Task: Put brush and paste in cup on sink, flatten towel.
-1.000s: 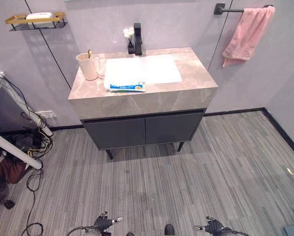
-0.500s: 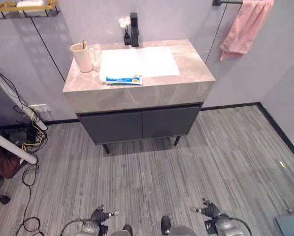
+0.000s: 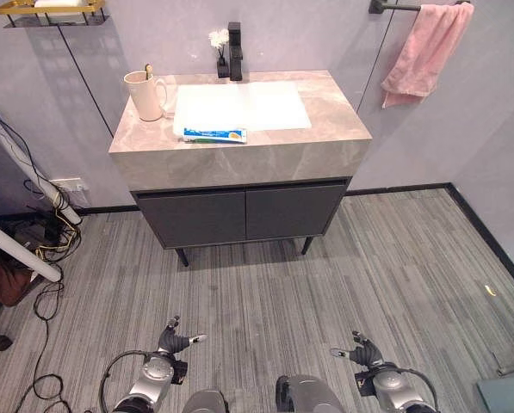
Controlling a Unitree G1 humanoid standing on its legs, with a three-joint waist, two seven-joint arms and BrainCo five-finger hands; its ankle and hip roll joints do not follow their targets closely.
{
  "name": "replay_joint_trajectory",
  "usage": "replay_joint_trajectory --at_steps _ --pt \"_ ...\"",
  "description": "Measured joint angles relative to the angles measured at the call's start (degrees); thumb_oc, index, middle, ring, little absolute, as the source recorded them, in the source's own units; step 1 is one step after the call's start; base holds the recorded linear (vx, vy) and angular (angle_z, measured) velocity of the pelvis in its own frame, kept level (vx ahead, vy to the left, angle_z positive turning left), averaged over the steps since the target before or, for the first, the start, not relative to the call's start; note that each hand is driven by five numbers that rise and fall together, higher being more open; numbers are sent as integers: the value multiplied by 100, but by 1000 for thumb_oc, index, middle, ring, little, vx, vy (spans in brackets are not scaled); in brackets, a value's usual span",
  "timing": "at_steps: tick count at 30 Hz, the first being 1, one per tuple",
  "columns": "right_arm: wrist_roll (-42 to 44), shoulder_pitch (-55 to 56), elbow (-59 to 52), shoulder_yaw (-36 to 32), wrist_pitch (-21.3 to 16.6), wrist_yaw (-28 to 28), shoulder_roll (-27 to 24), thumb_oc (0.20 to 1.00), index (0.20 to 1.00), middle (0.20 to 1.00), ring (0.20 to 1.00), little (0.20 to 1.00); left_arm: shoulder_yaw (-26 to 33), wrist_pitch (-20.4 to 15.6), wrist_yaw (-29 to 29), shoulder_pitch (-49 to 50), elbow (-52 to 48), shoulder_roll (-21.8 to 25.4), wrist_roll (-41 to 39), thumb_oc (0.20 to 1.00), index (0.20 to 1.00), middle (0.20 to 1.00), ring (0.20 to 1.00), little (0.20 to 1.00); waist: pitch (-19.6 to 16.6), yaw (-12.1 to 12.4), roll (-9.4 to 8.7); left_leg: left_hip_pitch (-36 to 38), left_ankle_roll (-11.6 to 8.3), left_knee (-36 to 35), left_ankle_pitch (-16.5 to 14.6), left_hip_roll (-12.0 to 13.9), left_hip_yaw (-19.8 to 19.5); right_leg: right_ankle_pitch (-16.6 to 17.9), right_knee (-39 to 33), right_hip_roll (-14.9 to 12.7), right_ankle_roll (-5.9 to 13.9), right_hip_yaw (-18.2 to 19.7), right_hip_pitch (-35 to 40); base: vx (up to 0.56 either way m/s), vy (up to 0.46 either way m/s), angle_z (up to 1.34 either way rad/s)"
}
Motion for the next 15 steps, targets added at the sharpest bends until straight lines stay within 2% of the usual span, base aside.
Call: replay_joint_trajectory --at_steps 4,10,11,13,14,15 --pt "-1 -9 41 140 0 9 52 1000 1000 1000 1000 1000 -2 0 -20 12 9 1 -3 1000 1000 1000 1000 1000 -66 10 -92 9 -4 -10 1 -17 -7 18 -59 -14 13 -9 41 40 88 2" --pt "6 -52 43 128 -1 -5 54 1000 1000 1000 1000 1000 -218 -6 -58 11 -137 46 79 1000 1000 1000 1000 1000 -104 61 -100 -4 68 -54 4 -65 1 182 -280 -55 56 0 118 28 134 0" --pt "-1 -37 53 135 0 -5 60 1000 1000 1000 1000 1000 -221 -18 -64 16 -223 39 127 1000 1000 1000 1000 1000 -113 81 -113 -2 102 -85 20 -150 -6 190 -296 -125 86 1 118 50 357 9" --pt "-91 -13 40 172 4 -14 47 1000 1000 1000 1000 1000 -279 -31 -125 10 -266 55 146 1000 1000 1000 1000 1000 -130 51 -113 5 308 -101 -38 -402 1 305 -337 -262 244 -1 130 7 317 14" --pt "-114 20 -38 225 3 -23 24 1000 1000 1000 1000 1000 -286 -33 -129 19 -328 50 188 1000 1000 1000 1000 1000 -112 -6 -144 -44 495 24 -143 -628 45 320 -182 -398 289 23 96 -22 101 17" --pt "-128 -4 -167 273 11 -26 -127 1000 1000 1000 1000 1000 -324 -30 -137 48 -403 7 248 1000 1000 1000 1000 1000 -99 -29 -8 -36 653 -80 -89 -686 118 408 112 -421 446 72 -84 7 250 5"
